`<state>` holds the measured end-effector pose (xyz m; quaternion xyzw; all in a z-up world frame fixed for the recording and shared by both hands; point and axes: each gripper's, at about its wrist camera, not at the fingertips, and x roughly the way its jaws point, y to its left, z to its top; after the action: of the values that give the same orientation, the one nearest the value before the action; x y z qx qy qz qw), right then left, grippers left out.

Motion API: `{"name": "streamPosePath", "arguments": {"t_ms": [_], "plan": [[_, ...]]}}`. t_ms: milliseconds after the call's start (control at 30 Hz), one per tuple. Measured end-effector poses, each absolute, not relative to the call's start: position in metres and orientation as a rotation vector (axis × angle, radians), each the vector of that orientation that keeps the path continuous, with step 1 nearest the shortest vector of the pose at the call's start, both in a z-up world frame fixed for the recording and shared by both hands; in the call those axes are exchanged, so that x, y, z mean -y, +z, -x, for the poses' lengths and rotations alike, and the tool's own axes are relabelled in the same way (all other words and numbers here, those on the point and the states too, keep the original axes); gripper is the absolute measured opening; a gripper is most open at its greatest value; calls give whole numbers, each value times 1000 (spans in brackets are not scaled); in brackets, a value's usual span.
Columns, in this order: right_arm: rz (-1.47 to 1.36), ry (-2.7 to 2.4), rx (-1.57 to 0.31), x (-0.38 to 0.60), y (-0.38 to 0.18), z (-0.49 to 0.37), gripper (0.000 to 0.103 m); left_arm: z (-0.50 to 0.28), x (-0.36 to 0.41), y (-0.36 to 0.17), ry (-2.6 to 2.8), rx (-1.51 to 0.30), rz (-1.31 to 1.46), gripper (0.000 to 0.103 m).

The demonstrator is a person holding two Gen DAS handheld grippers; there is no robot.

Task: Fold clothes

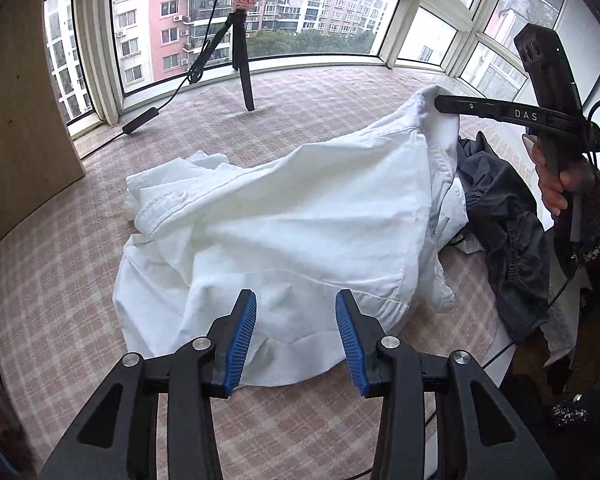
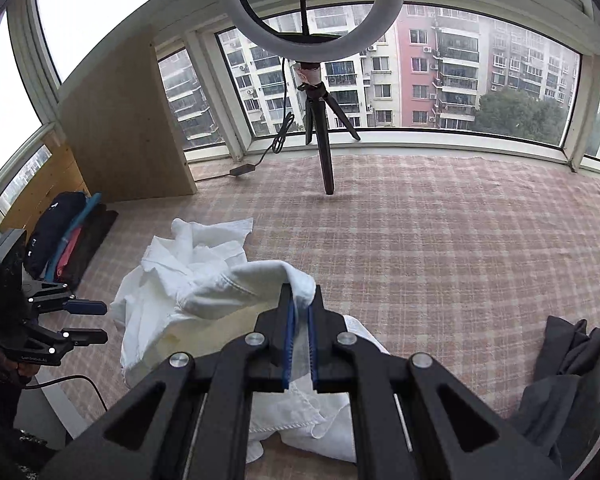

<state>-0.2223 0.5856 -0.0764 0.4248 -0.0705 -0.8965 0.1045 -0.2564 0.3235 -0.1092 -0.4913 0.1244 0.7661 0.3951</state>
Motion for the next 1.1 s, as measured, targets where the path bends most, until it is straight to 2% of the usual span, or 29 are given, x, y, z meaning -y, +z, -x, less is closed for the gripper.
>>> {"name": "streamPosePath", "arguments": {"t_ms": [200, 367, 433, 567, 700, 800, 867, 1000, 1100], "plan": [[-1323, -2531, 204, -590, -94, 218, 10, 252, -367, -129, 1883, -399, 1268, 39], [-1327, -2488, 325, -617, -112, 213, 33, 259, -348, -132, 1914, -370, 1337, 39], [-1326, -2470, 403, -627, -124, 214, 37, 260, -334, -127, 1944, -356, 1353, 39], [-1328, -2370, 584, -639, -150, 219, 37, 256, -305, -119, 1993, -319, 1384, 41], [-1340, -2234, 625, -624, -167, 230, 37, 242, -292, -120, 1991, -283, 1417, 41], [-1325, -2254, 518, -609, -160, 231, 33, 225, -299, -125, 1964, -278, 1405, 50], [-1284, -2284, 475, -606, -147, 230, 10, 218, -311, -133, 1932, -280, 1392, 52], [-1231, -2374, 403, -606, -109, 230, 6, 216, -343, -150, 1936, -367, 1344, 52], [-1183, -2447, 239, -592, -68, 227, 5, 226, -356, -148, 1966, -406, 1298, 50]]}}
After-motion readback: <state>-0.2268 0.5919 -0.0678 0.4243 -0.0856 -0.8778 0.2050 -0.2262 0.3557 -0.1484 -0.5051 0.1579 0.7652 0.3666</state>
